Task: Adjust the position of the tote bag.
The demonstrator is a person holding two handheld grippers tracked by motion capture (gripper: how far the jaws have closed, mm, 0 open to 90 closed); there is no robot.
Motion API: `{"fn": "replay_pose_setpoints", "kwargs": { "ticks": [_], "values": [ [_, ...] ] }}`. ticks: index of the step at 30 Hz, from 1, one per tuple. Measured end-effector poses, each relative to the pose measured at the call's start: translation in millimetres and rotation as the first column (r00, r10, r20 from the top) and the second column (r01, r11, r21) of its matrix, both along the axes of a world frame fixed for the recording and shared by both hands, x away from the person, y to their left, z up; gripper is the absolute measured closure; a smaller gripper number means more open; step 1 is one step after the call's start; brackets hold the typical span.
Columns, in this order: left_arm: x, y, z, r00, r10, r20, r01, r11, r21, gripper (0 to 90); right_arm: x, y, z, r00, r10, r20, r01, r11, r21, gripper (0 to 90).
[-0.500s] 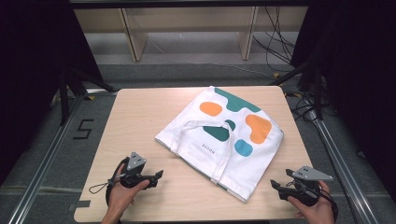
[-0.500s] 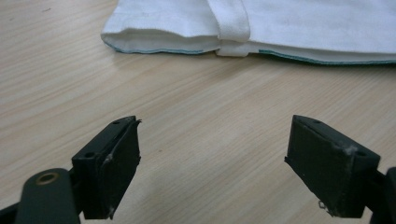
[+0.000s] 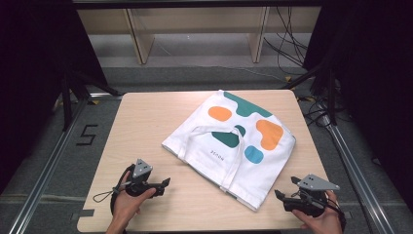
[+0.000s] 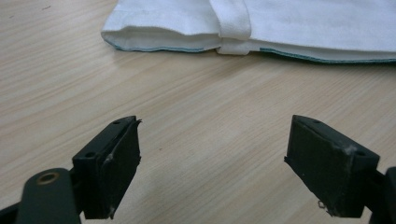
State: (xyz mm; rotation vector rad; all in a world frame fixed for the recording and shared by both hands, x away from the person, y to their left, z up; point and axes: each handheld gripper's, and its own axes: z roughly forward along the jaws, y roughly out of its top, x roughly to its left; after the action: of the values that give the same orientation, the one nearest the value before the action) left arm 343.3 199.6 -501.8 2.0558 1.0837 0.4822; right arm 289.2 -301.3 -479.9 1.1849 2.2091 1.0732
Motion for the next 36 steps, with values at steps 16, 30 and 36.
{"fn": "replay_pose_setpoints", "kwargs": {
  "ticks": [16, 30, 36],
  "values": [
    [-0.8, -3.8, -0.3, 0.9999, 0.001, 0.015, -0.001, 1.0, 0.004, 16.8, -1.2, 57.0, -1.6, 0.983, 0.184, -0.003, -0.183, 0.9794, -0.084, 25.4],
    [0.6, -1.9, -0.3, 0.9999, 0.003, 0.013, -0.003, 0.9998, 0.02, 16.8, -5.1, 95.0, -13.1, 0.9632, 0.266, -0.041, -0.264, 0.9099, -0.32, 47.2],
    [0.3, 1.4, 1.7, 0.9998, 0.018, 0.006, -0.018, 0.9991, 0.038, 17.2, -14.0, 82.6, -9.9, 0.9551, 0.296, -0.001, -0.275, 0.8854, -0.374, 73.2]
  ]
}}
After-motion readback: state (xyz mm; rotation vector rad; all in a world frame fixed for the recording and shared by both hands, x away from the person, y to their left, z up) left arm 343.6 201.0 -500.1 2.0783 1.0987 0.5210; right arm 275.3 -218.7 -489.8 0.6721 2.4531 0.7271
